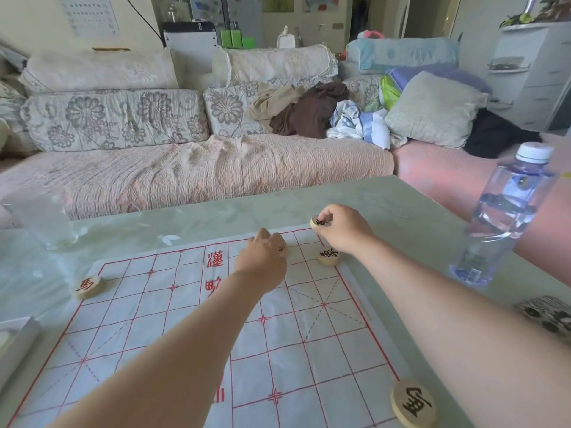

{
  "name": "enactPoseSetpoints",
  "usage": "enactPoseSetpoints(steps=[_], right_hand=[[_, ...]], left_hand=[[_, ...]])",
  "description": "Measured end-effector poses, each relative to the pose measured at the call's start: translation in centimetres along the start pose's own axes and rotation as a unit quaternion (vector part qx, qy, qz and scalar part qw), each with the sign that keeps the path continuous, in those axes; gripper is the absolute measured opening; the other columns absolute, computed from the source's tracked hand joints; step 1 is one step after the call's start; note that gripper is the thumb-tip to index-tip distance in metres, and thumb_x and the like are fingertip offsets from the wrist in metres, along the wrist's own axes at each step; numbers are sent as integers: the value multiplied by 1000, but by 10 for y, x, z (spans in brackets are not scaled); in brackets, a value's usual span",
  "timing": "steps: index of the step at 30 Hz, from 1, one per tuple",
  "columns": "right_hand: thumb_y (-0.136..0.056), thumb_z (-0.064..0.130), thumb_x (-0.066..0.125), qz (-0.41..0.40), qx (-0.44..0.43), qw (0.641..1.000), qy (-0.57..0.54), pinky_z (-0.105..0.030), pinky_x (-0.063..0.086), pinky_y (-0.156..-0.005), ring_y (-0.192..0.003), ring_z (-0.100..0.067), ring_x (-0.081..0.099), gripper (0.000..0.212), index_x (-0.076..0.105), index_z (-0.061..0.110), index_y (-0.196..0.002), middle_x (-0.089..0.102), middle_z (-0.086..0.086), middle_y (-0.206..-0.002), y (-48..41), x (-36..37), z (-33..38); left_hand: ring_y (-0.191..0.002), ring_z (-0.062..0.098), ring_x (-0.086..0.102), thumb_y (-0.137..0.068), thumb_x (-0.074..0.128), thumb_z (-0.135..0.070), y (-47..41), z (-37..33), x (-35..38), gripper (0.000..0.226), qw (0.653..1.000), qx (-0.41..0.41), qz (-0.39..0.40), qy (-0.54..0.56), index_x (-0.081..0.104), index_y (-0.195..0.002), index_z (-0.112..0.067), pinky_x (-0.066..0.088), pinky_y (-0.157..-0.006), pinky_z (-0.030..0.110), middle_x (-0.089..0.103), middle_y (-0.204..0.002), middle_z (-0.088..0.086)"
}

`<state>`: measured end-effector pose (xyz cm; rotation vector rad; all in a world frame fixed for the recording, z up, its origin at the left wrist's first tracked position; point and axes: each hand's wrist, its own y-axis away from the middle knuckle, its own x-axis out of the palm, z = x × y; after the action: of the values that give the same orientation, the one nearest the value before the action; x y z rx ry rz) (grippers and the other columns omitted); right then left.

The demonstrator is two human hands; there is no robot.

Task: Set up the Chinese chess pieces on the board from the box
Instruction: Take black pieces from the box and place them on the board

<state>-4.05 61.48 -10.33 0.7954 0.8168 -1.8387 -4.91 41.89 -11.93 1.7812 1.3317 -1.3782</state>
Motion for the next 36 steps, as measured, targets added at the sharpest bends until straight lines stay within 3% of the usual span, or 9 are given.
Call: enactPoseSetpoints(steps=[4, 7, 10, 12, 15, 22, 28, 36], right_hand=[[-87, 39, 68, -11, -12, 1000, 24, -29, 43, -72, -86, -15, 57, 21, 63, 28, -104, 64, 9, -101, -14, 9, 7], [-86, 38, 70, -1, -24, 997, 68, -28, 39, -71, -96, -18, 60, 22, 65, 27, -103, 64, 7, -104, -20, 15, 9], [-84, 38, 69, 27, -14, 993, 113, -30, 47, -73, -95, -24, 64, 19, 70, 23, -96, 68, 3, -104, -21, 17, 10], [-86, 38, 65, 16, -21, 992, 121, -32, 48, -77, -95, -27, 62, 18, 71, 23, -93, 62, 0, -108, -20, 14, 14], [-87, 33, 63, 11, -42, 994, 102, -32, 43, -80, -98, -25, 57, 16, 65, 28, -102, 51, 0, -112, -16, 13, 22], [-86, 35, 67, 81, -106, 991, 12, -31, 49, -78, -94, -16, 60, 16, 63, 29, -100, 63, 8, -102, 20, 18, 79], [-88, 37, 67, 154, -149, 976, -34, -29, 50, -78, -86, -14, 60, 14, 68, 27, -98, 62, 10, -92, 76, 37, 153], [-89, 32, 61, 240, -235, 942, 14, -29, 48, -84, -100, -16, 60, 24, 66, 29, -112, 64, 9, -106, 160, 86, 260]], left_hand=[[-109, 22, 47, -89, 50, -21, -1, 2, 0, 27, 1000, 6, 11, -1, 57, -115, -23, 48, -89, 41, 45, -119, -1], [-111, 22, 46, -89, 51, -21, -2, 3, -1, 29, 1000, 7, 26, -1, 55, -118, -24, 47, -91, 41, 43, -120, 0], [-112, 22, 43, -88, 51, -19, -2, 3, -3, 30, 999, 8, 37, 1, 53, -118, -25, 46, -93, 40, 41, -120, 0], [-113, 22, 43, -88, 51, -20, -2, 4, -4, 31, 999, 9, 44, 3, 53, -119, -24, 46, -94, 40, 40, -121, 0], [-117, 22, 42, -88, 54, -25, 0, 5, -6, 34, 999, 23, 38, 12, 52, -123, -23, 45, -94, 40, 37, -126, 0], [-119, 22, 46, -91, 54, -27, 27, 24, -33, 41, 999, 25, -7, 31, 48, -131, -25, 44, -89, 35, 43, -128, 1], [-101, 22, 58, -90, 54, -22, 78, 79, -84, 31, 998, -21, -27, 57, 59, -121, -24, 46, -83, 31, 53, -113, 1], [-93, 21, 61, -89, 54, -20, 170, 181, -156, 15, 994, -93, -46, 20, 68, -89, -27, 49, -81, 30, 59, -100, -1]])
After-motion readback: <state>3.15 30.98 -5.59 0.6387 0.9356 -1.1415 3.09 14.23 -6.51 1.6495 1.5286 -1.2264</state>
